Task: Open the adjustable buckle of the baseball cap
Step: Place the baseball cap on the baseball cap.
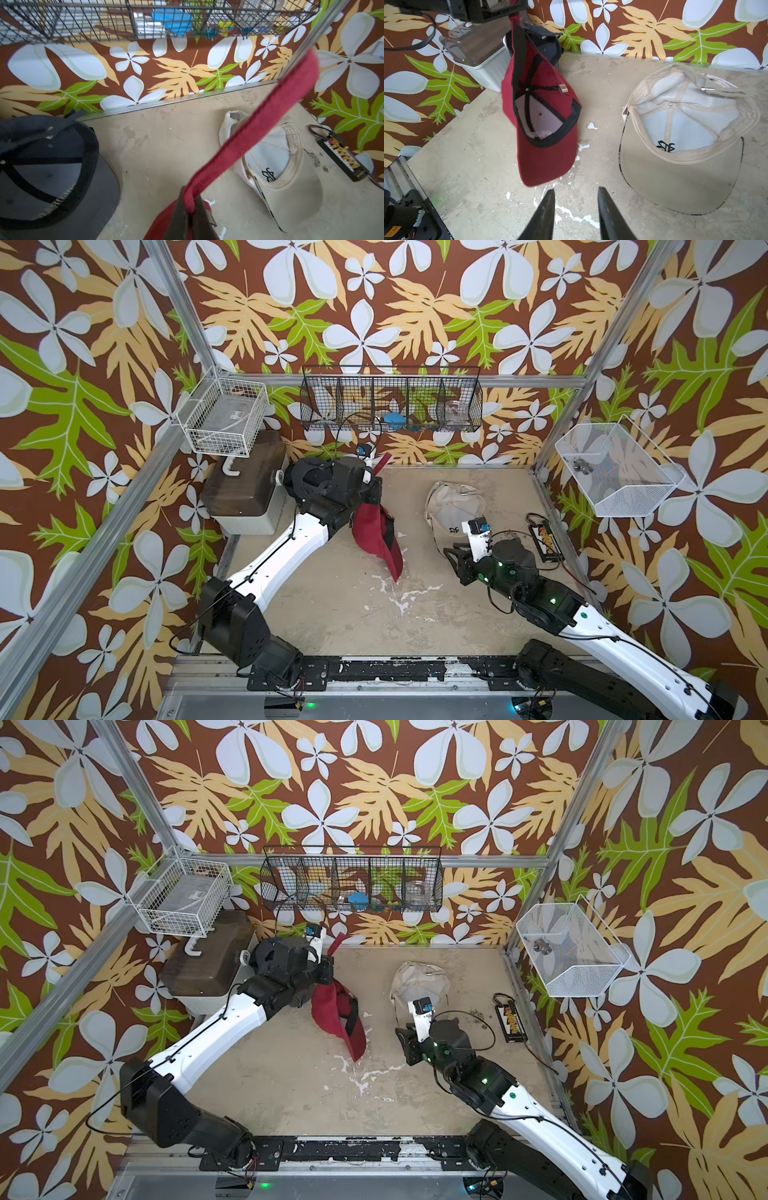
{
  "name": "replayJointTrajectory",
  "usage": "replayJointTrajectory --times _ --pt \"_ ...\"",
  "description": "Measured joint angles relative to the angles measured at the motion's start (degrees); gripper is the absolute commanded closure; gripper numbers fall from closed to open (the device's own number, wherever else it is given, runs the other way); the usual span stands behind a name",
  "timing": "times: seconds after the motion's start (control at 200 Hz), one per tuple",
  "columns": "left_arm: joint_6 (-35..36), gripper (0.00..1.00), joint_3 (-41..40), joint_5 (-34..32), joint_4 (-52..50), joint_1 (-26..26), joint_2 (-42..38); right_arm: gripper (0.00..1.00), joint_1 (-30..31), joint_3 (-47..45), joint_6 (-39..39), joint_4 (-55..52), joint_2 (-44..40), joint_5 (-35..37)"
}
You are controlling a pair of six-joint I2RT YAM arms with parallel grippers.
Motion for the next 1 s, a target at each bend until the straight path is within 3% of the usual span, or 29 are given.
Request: replayJointTrajectory --times 0.28,0.425,0.666,1.001 --pt "3.58 0.95 11.39 1.77 -4.04 13.09 6.01 0.63 -0.04 -2.32 0.22 -0.61 -2.78 -0.04" --pt "3.76 0.71 12.52 -0.52 -4.39 17.84 6.56 0.63 -0.04 -2.86 0.46 -0.81 -3.3 -1.49" --pt "2.08 0.58 6.1 -2.32 -2.45 18.6 1.22 0.63 -0.04 -2.95 0.61 -1.57 -4.5 -1.55" --pt "-0.48 0.56 -0.2 -0.59 2.12 18.62 -7.72 0.58 -0.04 -1.9 0.7 -3.41 -4.5 0.11"
